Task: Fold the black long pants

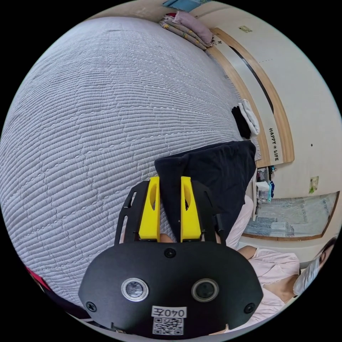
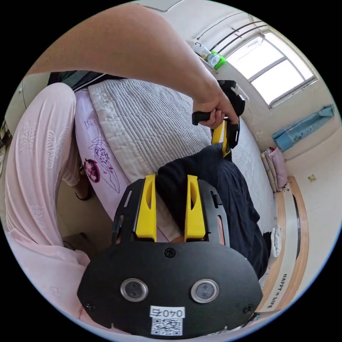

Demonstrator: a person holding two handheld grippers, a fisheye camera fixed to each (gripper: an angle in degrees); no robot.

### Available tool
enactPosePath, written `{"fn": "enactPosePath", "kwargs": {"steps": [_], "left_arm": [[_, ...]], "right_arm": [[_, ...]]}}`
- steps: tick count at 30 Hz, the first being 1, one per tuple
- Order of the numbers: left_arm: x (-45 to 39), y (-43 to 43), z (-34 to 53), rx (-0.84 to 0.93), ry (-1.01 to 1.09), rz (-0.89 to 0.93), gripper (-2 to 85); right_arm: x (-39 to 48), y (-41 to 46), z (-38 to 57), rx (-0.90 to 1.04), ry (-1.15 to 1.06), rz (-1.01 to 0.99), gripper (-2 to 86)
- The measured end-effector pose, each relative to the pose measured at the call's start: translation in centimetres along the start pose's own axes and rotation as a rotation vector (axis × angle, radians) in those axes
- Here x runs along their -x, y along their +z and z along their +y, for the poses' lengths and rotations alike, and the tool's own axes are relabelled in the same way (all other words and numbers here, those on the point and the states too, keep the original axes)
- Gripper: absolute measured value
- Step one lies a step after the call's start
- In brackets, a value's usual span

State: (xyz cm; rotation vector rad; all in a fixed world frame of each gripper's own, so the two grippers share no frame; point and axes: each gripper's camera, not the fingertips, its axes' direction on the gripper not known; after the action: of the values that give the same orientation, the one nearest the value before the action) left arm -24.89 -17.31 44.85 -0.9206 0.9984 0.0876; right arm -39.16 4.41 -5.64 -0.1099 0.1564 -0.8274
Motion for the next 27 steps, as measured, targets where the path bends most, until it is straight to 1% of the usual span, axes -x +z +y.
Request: {"fn": "enactPosePath", "kwargs": {"steps": [3, 5, 8, 10, 13, 17, 22, 23, 27], "left_arm": [[-1.3, 0.1, 1.2, -0.010, 0.006, -0.015, 4.4], [-2.8, 0.3, 2.0, -0.013, 0.048, -0.067, 4.7], [-6.3, 0.9, 3.4, -0.020, 0.130, -0.211, 5.6], [-9.4, 1.7, 4.9, -0.031, 0.194, -0.340, 5.8], [-12.5, 2.2, 6.6, -0.056, 0.241, -0.450, 4.3], [-14.4, 1.9, 8.6, -0.119, 0.228, -0.451, 2.6], [-16.8, -1.5, 11.3, -0.184, 0.231, -0.323, 2.1], [-17.2, -1.9, 11.6, -0.185, 0.237, -0.327, 2.1], [-20.6, -2.7, 13.9, -0.174, 0.296, -0.463, 2.0]], "right_arm": [[-0.5, -0.1, 0.5, 0.009, 0.030, 0.001, 12.7], [-1.7, -0.3, 0.9, 0.007, 0.074, -0.019, 13.4], [-2.2, 0.5, 1.5, 0.032, 0.058, -0.065, 13.5], [-1.8, 0.9, 1.9, 0.024, 0.023, -0.056, 12.4], [-1.9, 0.9, 2.8, 0.022, 0.001, -0.050, 9.1], [-3.8, -0.3, 4.6, -0.043, 0.033, -0.035, 6.3], [-6.0, -1.1, 6.0, -0.058, 0.058, -0.072, 5.0], [-6.6, -1.3, 6.2, -0.063, 0.070, -0.099, 4.9], [-8.0, -1.8, 6.6, -0.097, 0.082, -0.141, 4.8]]}}
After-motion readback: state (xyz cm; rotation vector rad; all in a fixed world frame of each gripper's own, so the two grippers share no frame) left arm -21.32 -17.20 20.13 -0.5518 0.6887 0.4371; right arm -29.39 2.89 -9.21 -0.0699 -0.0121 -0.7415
